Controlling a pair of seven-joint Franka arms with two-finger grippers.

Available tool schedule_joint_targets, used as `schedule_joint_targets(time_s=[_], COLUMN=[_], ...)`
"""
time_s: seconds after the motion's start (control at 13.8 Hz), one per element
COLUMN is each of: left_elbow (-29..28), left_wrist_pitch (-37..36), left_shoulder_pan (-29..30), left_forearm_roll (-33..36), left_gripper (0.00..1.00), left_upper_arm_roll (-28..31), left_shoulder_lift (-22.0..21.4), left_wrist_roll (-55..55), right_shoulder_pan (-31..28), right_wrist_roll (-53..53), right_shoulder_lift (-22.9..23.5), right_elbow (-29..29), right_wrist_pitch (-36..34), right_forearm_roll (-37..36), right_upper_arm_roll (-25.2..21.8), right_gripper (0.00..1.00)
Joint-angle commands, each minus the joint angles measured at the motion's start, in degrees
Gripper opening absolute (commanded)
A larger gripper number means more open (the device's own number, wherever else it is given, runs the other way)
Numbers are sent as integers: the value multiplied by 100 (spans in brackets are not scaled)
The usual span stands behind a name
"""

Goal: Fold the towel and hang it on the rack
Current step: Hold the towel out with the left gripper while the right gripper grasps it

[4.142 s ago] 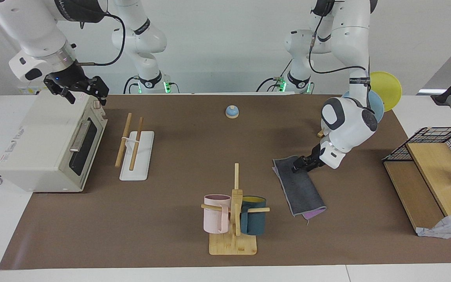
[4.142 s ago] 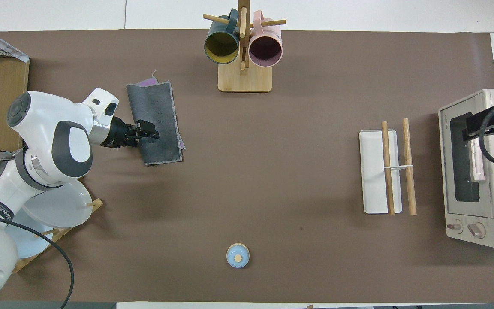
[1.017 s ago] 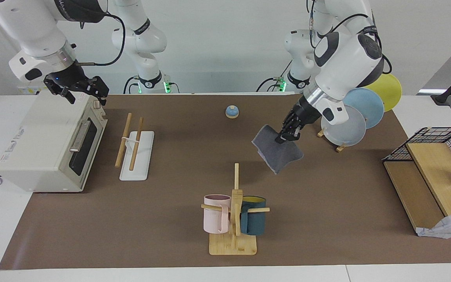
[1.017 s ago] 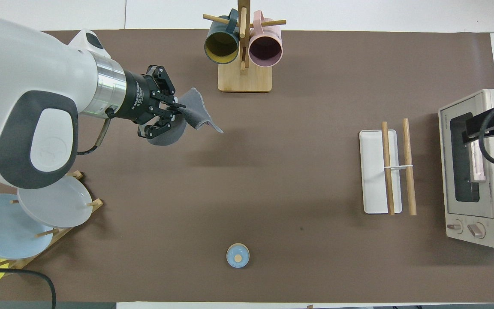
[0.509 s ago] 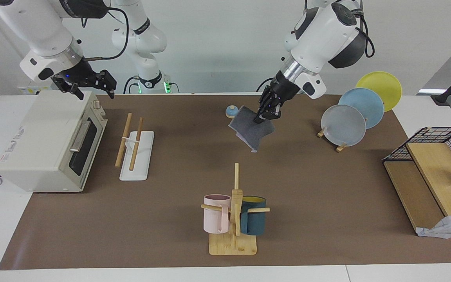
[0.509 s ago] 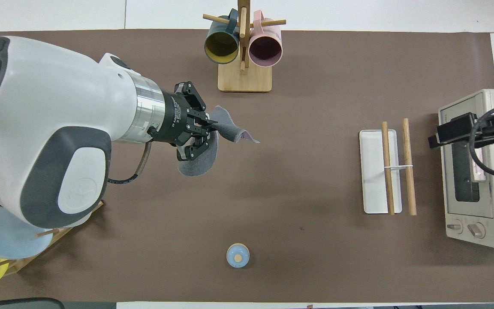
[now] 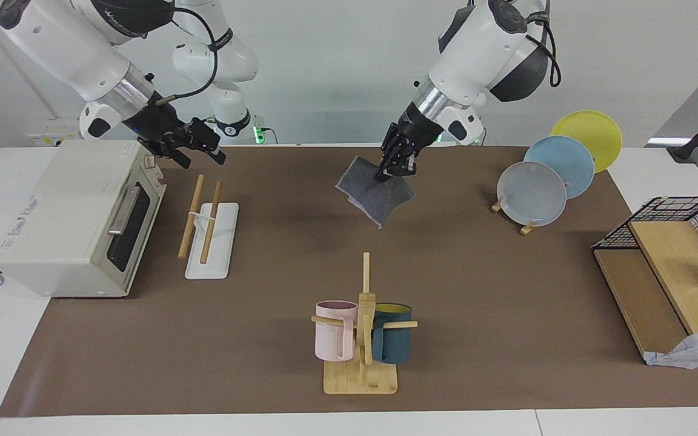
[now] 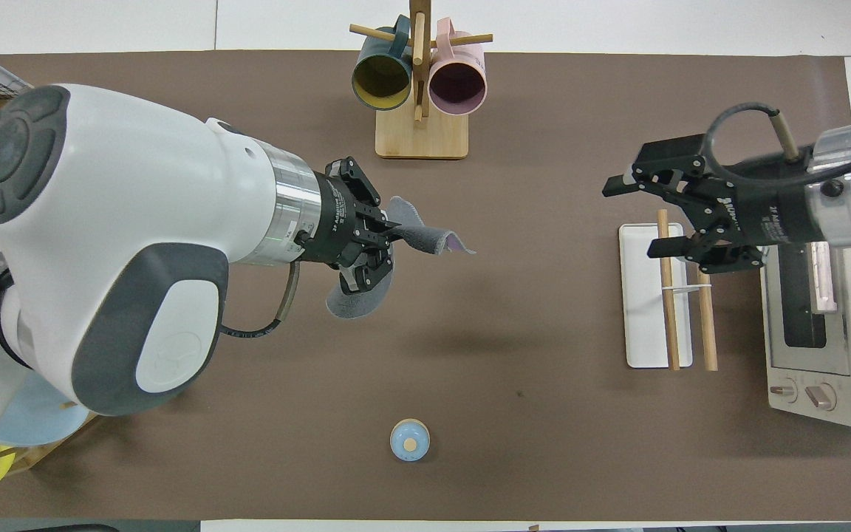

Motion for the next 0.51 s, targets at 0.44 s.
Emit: schedule_joint_targets(time_s=[0.44], left_elbow=[-327], left_wrist_pitch=[1058], left_shoulder_pan=[-563], left_forearm_roll=[9], left_gripper=[0], left_upper_arm_roll=[-14], left_shoulder_lift=[-213], left_wrist_roll=[-1878], right_shoulder_pan=[481], right_wrist_roll=[2263], right_shoulder_lift=[-397], right_elbow=[-1220], right_wrist_pitch=[1546], right_forearm_roll=[2130], right_upper_arm_roll=[81], right_gripper=[100])
